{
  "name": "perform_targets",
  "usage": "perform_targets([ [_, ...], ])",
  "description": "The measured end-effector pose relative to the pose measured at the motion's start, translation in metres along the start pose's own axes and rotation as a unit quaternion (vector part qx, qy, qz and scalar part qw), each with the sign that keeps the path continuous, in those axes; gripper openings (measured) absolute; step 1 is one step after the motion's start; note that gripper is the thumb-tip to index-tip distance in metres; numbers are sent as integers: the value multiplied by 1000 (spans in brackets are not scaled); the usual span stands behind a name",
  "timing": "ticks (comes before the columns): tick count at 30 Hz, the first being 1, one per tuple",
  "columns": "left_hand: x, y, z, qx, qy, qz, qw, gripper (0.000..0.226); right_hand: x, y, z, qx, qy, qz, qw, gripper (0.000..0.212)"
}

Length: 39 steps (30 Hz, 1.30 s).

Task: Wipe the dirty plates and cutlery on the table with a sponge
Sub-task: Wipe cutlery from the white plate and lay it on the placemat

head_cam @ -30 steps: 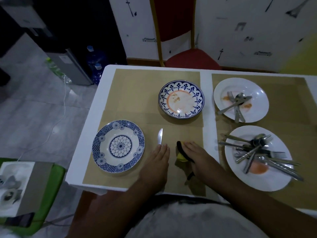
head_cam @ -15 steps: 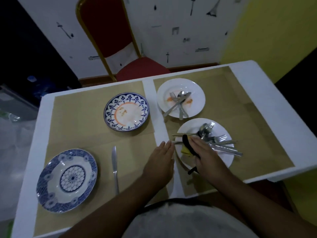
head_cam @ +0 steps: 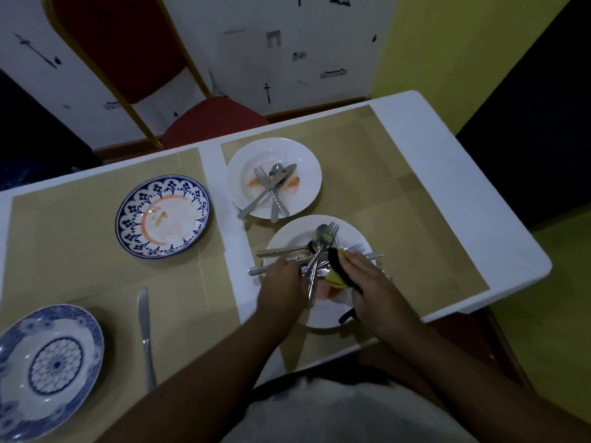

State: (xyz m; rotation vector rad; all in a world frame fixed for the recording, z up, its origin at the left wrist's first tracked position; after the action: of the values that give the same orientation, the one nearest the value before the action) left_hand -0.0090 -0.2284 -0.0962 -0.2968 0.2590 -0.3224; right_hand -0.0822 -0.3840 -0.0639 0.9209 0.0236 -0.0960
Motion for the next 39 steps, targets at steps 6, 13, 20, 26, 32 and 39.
perform_targets([
  [6,6,-10,-4,10,2,14,1000,9,3,-10,0,9,15,-7,1000,64],
  [13,-2,4,3,-148,93,113,978,6,6,-3,3,25,3,-13,1000,64],
  [20,-36,16,11,-353,161,179,904,16,-1,35,-29,-17,60,91,994,54],
  [26,-60,37,19,-360,178,158,902,16,1,31,-44,-83,92,116,985,58],
  [32,-68,48,32,-352,209,111,905,18,8,44,-49,-97,80,112,986,69],
  [39,-80,56,38,-351,227,98,903,14,12,41,-48,-138,87,111,980,70],
])
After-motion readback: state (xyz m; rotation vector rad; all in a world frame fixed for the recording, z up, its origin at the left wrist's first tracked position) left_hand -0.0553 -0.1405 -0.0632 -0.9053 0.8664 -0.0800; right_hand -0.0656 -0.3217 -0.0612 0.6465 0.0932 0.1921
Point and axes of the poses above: each hand's wrist, its own x-axis towards the middle knuckle, its own z-axis out of the back of the hand, y = z × x, the point moved 6 cm from there along x, towards the middle knuckle, and after that the axes turned 13 degrees about x, right-handed, at the moved point
